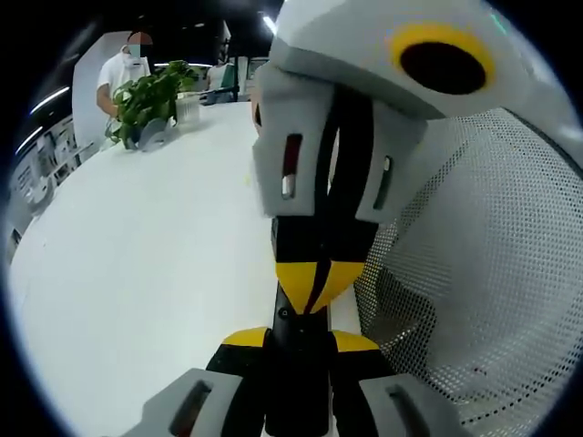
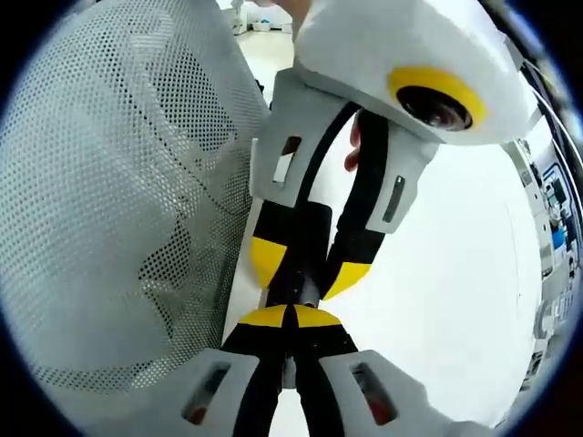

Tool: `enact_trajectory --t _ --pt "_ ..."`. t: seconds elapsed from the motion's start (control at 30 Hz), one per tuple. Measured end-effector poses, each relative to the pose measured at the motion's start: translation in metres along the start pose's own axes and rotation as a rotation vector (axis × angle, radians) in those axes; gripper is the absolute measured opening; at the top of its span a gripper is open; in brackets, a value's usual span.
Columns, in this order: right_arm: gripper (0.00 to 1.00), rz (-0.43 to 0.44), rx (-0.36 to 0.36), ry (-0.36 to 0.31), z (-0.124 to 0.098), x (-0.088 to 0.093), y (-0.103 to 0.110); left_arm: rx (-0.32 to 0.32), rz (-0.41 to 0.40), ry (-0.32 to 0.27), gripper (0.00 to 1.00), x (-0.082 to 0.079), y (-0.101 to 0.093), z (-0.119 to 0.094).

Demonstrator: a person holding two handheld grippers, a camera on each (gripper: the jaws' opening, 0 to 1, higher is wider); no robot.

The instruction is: Press the specified remote control buttons in sequence, fully releasing each button before pressing the next.

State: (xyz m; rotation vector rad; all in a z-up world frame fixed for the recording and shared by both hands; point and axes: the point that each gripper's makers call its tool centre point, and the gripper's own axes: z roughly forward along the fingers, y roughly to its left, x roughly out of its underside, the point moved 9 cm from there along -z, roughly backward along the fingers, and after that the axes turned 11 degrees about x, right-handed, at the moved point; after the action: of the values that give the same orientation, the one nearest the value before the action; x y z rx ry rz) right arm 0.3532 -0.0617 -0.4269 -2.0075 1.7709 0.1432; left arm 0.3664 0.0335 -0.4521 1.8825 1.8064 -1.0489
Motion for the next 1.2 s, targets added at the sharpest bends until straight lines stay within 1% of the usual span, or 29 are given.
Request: enact_trajectory --t 0.13,0.27,0.33,0.37,0.43,0.5,0.63,0.7,0.73,0.83,1.0,1.07,1.1,1.13,1.17,1.2 --pt "0.00 0.104 -0.022 0.033 0.001 -0.001 -0.003 0.000 0.001 0.001 0.24 0.000 0.000 0.000" --pt "0.00 0.094 -0.021 0.029 0.001 0.000 -0.002 0.000 0.001 0.001 0.24 0.000 0.000 0.000" --pt "0.00 0.117 -0.024 0.017 0.000 0.002 -0.003 0.000 0.001 0.000 0.24 0.000 0.000 0.000" --pt "0.00 0.167 -0.036 0.010 0.001 0.003 -0.003 0.000 0.001 0.000 0.24 0.000 0.000 0.000" --pt "0.00 0.240 -0.058 -0.002 0.001 0.006 -0.006 -0.001 0.000 0.000 0.24 0.000 0.000 0.000" --pt "0.00 0.289 -0.073 -0.009 0.001 0.008 -0.008 -0.001 0.001 -0.001 0.24 0.000 0.000 0.000" --pt "0.00 0.286 -0.063 -0.008 0.001 0.008 -0.008 -0.001 0.001 -0.002 0.24 0.000 0.000 0.000" --pt "0.00 0.250 -0.022 -0.001 0.001 0.007 -0.011 0.000 -0.001 -0.004 0.24 0.000 0.000 0.000" --pt "0.00 0.217 0.008 0.011 0.001 0.007 -0.014 0.000 -0.001 -0.006 0.25 0.001 0.000 0.000" --pt "0.00 0.229 -0.022 0.018 0.003 0.005 -0.015 0.003 -0.009 -0.021 0.25 0.002 0.000 0.000" --pt "0.00 0.229 -0.071 0.019 0.005 0.007 -0.020 0.005 -0.010 -0.030 0.25 0.003 0.001 0.000" --pt "0.00 0.270 -0.098 0.028 0.006 0.007 -0.021 0.008 -0.019 -0.044 0.25 0.004 0.001 -0.001" --pt "0.00 0.338 -0.125 0.047 0.008 0.008 -0.024 0.010 -0.023 -0.051 0.24 0.004 0.001 -0.001" --pt "0.00 0.352 -0.131 0.051 0.008 0.008 -0.024 0.011 -0.026 -0.056 0.24 0.005 0.002 -0.001" --pt "0.00 0.396 -0.149 0.066 0.009 0.008 -0.027 0.010 -0.028 -0.060 0.24 0.005 0.002 -0.001" --pt "0.00 0.405 -0.158 0.072 0.010 0.008 -0.028 0.010 -0.029 -0.062 0.24 0.005 0.001 -0.001"
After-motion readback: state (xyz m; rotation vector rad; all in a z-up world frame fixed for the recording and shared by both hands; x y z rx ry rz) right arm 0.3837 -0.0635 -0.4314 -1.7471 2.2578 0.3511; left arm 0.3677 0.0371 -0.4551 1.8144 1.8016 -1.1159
